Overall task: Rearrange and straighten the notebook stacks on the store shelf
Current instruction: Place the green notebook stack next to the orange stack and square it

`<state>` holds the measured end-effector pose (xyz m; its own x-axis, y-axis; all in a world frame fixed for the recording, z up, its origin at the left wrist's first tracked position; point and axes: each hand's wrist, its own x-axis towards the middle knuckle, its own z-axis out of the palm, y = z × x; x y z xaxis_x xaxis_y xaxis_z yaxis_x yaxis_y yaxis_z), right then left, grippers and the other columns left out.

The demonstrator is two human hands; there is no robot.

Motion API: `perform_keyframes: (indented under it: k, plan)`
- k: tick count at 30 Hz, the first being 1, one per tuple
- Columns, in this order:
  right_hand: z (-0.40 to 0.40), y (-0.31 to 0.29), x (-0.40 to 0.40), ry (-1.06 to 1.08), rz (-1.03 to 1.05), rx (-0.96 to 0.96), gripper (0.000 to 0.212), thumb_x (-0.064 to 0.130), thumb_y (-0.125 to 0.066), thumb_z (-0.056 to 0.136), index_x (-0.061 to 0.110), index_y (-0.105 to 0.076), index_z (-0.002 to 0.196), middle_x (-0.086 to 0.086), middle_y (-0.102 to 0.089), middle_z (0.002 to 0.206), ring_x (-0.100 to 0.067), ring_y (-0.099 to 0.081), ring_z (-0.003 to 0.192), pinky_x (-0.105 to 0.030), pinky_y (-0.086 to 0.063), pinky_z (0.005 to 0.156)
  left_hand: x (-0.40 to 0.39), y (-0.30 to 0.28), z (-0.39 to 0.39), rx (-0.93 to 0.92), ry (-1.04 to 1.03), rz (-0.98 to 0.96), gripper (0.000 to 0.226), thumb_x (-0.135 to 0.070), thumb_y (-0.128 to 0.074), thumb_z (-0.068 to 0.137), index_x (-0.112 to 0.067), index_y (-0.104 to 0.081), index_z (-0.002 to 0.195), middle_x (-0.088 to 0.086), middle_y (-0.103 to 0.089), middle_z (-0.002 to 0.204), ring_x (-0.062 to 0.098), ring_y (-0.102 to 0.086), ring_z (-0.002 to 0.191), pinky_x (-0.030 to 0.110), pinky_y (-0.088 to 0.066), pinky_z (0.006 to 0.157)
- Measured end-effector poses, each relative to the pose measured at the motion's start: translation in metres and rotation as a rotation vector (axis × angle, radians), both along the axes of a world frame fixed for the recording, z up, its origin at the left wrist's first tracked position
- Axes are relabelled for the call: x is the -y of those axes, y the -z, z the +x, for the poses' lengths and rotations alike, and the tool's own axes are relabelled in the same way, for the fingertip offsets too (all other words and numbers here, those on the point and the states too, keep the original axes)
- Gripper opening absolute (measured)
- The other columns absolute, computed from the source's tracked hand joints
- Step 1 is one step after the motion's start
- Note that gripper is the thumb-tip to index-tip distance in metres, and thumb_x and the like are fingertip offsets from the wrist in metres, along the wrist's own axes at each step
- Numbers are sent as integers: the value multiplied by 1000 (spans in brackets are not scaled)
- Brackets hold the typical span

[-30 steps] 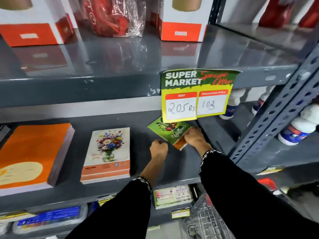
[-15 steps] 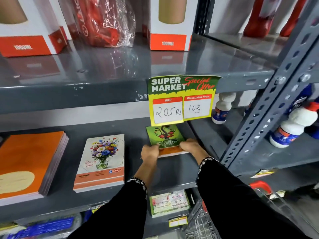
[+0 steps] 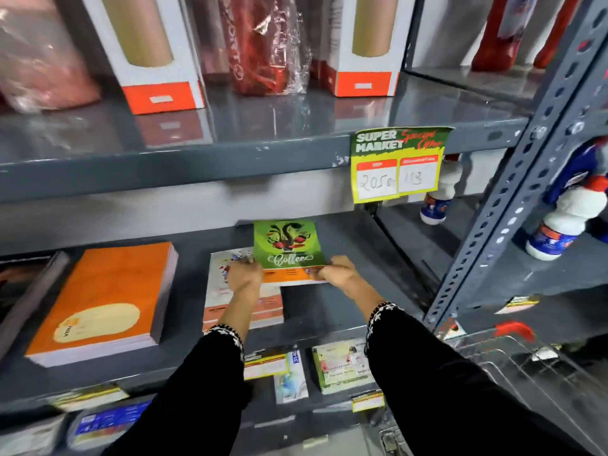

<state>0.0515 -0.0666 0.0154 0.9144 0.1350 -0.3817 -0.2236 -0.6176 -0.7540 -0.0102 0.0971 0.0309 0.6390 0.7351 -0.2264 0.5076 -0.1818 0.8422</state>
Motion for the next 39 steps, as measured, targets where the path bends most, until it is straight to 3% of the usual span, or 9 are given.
perform_keyframes:
  k: [6, 10, 19, 25, 31, 33, 35, 36, 39]
  plan:
    - [-49, 2, -62, -85, -58, 71, 20, 22, -78, 71, 15, -59, 70, -3, -61, 83, -17, -58, 81, -24, -39, 67, -55, 10, -52, -68, -41, 137, 28, -9, -49, 88, -1, -68, 106, 26, -65, 116, 39, -56, 114, 41, -47, 96]
    - [-69, 3, -77, -64, -87, 89, 26, 19, -75, 74, 11, -63, 96, -11, -69, 105, -25, -63, 104, -24, -39, 73, -68, 17, -65, -31, -24, 128, 31, -4, -49, 84, -4, -70, 106, 24, -67, 112, 37, -57, 112, 45, -50, 95]
    - [-92, 4, -85, 22, -136, 143, 28, 24, -70, 80, 6, -70, 100, -11, -72, 106, -25, -66, 100, -23, -46, 74, -77, 25, -83, 37, 10, -33, 23, -7, -63, 85, -5, -70, 106, 18, -70, 114, 32, -63, 107, 34, -50, 92]
    - [-101, 4, -87, 14, -123, 158, 23, 10, -59, 80, 6, -71, 99, -14, -71, 108, -28, -64, 103, -31, -51, 89, -82, 23, -88, 45, -9, -69, 21, -9, -68, 82, -6, -72, 103, 18, -71, 112, 31, -64, 106, 34, -51, 92]
    - [-113, 5, -89, -116, -243, 234, 41, 4, -57, 76, 12, -60, 116, -14, -55, 122, -31, -51, 118, -38, -45, 105, -76, 20, -93, 28, 12, 22, 18, -4, -62, 84, -3, -72, 99, 21, -71, 107, 35, -64, 103, 37, -52, 89]
    - [-115, 4, -89, -141, -277, 273, 44, 3, -57, 76, 11, -57, 120, -15, -54, 122, -32, -51, 117, -38, -46, 104, -75, 19, -93, 27, 3, 9, 13, -1, -61, 83, -4, -73, 86, 20, -73, 97, 35, -65, 102, 38, -52, 87]
    - [-116, 3, -88, -150, -280, 297, 44, 0, -57, 78, 11, -57, 120, -15, -55, 121, -33, -52, 116, -39, -47, 103, -75, 18, -94, 28, -7, -2, 28, 4, -59, 82, -12, -66, 60, 18, -72, 82, 35, -65, 99, 38, -53, 86]
    - [-116, 2, -87, -152, -278, 304, 43, -1, -57, 78, 11, -57, 120, -15, -55, 121, -33, -53, 115, -39, -47, 103, -76, 18, -95, 30, -12, -16, 28, 5, -58, 82, -13, -66, 62, 19, -73, 87, 35, -65, 99, 38, -53, 86]
    - [-119, 4, -83, -175, -286, 324, 43, 0, -60, 78, 10, -58, 119, -15, -55, 121, -34, -53, 115, -38, -47, 101, -77, 21, -98, 38, -23, -22, 25, 3, -58, 83, -5, -71, 103, 19, -71, 110, 34, -64, 105, 37, -52, 92]
